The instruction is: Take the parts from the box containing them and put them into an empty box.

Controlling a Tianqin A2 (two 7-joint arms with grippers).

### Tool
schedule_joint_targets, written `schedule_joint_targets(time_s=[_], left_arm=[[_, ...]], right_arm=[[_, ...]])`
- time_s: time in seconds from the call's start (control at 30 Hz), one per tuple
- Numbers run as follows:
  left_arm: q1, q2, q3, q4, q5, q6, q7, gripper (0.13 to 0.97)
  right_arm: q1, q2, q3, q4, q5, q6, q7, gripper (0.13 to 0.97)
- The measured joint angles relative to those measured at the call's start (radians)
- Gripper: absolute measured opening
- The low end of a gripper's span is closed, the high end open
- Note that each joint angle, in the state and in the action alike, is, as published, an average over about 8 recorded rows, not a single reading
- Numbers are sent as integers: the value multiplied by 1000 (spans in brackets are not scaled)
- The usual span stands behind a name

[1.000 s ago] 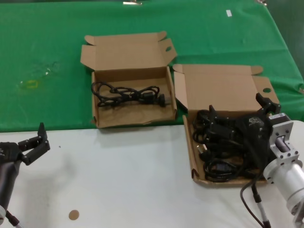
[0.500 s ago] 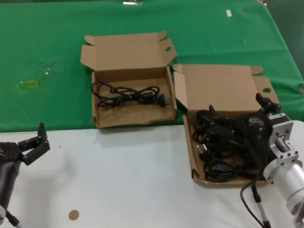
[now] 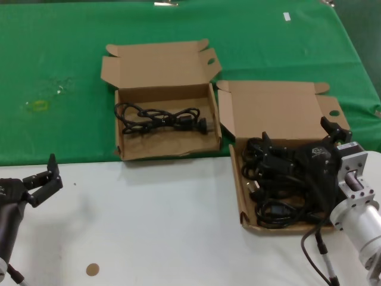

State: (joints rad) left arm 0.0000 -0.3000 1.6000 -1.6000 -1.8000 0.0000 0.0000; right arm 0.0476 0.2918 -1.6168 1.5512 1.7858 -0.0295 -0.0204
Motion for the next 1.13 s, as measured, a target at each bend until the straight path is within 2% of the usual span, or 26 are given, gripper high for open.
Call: schedule_joint_targets(time_s=[1.13], left_arm=[[0,0,0,0,0,0,0,966]], right_arm=[[0,0,0,0,0,0,0,966]])
